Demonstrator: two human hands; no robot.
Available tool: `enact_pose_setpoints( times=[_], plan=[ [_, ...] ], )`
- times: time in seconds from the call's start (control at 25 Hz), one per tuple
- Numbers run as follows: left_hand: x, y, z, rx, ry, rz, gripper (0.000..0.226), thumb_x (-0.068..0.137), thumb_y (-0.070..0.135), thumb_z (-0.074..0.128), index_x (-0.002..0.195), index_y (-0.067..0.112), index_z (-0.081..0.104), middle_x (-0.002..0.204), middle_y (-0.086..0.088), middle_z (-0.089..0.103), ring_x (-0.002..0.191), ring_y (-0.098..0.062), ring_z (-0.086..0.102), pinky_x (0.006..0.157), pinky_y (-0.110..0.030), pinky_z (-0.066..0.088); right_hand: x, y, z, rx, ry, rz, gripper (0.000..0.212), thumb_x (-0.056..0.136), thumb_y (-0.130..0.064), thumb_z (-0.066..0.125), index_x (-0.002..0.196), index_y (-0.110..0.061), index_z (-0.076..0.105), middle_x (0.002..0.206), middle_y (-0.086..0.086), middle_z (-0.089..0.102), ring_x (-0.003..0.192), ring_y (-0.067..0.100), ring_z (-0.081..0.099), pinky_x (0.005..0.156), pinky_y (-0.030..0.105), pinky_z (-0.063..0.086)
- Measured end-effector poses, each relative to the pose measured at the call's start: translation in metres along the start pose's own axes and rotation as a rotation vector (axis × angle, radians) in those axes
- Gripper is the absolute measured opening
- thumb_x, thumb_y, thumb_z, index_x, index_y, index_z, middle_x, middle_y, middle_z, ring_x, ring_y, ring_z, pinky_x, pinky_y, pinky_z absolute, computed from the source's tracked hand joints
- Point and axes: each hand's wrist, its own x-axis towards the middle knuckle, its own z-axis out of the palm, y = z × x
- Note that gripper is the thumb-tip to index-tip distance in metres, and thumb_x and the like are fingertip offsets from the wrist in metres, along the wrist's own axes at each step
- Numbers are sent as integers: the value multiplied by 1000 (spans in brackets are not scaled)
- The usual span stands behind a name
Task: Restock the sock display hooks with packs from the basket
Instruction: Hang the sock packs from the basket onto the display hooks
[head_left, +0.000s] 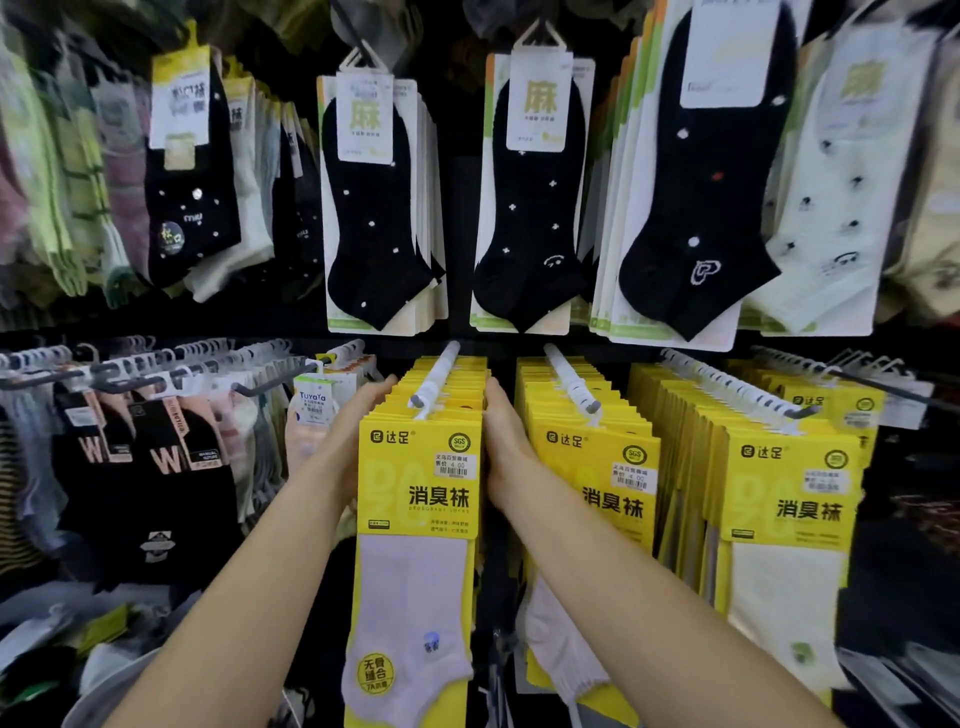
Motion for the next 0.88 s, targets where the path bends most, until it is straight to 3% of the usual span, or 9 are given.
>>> enact_pose_setpoints(
  times=[0.08, 0.16, 0.24, 0.36, 0.48, 0.6, 0.68, 0.76, 0.88],
  plan=[
    [-15, -6, -13, 29, -120, 66, 38, 88, 17, 56, 53, 22, 68, 47, 8, 64, 42, -7, 62, 39, -17, 46, -22, 16, -8, -79, -27, 45, 53, 92, -64, 30, 107, -26, 65, 100, 6, 71, 89, 22, 65, 74, 34, 52],
    [-23, -15, -29, 71, -255, 134, 20, 84, 22, 56, 67, 25, 66, 65, 1, 67, 58, -19, 64, 54, -29, 53, -43, 38, -17, -153, -66, 54, 60, 89, -69, 25, 114, -31, 65, 110, 2, 70, 101, 18, 64, 88, 35, 50],
    [-33, -18, -39, 95, -306, 149, 11, 83, 29, 61, 86, 20, 56, 68, -4, 59, 58, -22, 55, 53, -30, 49, -58, 60, -19, -206, -100, 27, 63, 90, -69, 20, 134, -34, 49, 134, -3, 56, 123, 16, 52, 103, 37, 41],
    [-47, -26, -38, 142, -256, 123, 26, 95, 22, 47, 113, 5, 56, 103, -23, 64, 87, -30, 61, 78, -46, 49, -68, 68, -10, -301, -60, -26, 66, 92, -65, 16, 148, -30, 24, 154, -6, 28, 142, 15, 26, 117, 43, 20],
    [-67, -22, -33, 255, -186, 38, 23, 95, 15, 38, 101, 9, 60, 102, -17, 63, 93, -26, 57, 79, -35, 45, -78, 58, -9, -338, -43, -39, 62, 96, -58, 15, 150, -28, 17, 157, -6, 21, 143, 15, 21, 118, 41, 16],
    [-86, -14, -29, 305, -108, 174, 20, 94, 17, 40, 96, 9, 59, 92, -5, 54, 78, -10, 52, 64, -27, 40, -103, 53, -23, -372, -110, -94, 58, 98, -54, 17, 150, -30, 13, 156, -11, 19, 143, 10, 17, 119, 37, 16],
    [-106, -18, -28, 252, -46, 360, 19, 94, 22, 42, 93, 15, 60, 98, -2, 56, 87, -9, 54, 74, -28, 42, -125, 56, -40, -433, -164, -148, 54, 99, -49, 25, 149, -29, 21, 150, -16, 27, 137, 3, 26, 114, 24, 23],
    [-131, -28, -20, 206, -7, 463, 25, 95, 23, 44, 112, 16, 60, 118, 3, 58, 108, -9, 55, 91, -26, 42, -143, 54, -63, -443, -119, -248, 44, 99, -35, 39, 142, -23, 36, 133, -18, 42, 122, -1, 38, 91, 3, 32],
    [-155, -43, 9, 241, -142, 461, 35, 97, 9, 43, 129, 17, 52, 128, 16, 53, 121, 4, 47, 99, -20, 38, -151, 36, -100, -394, 129, -479, 24, 93, -15, 54, 115, -27, 55, 109, -15, 57, 103, 3, 54, 73, 2, 40]
  ],
)
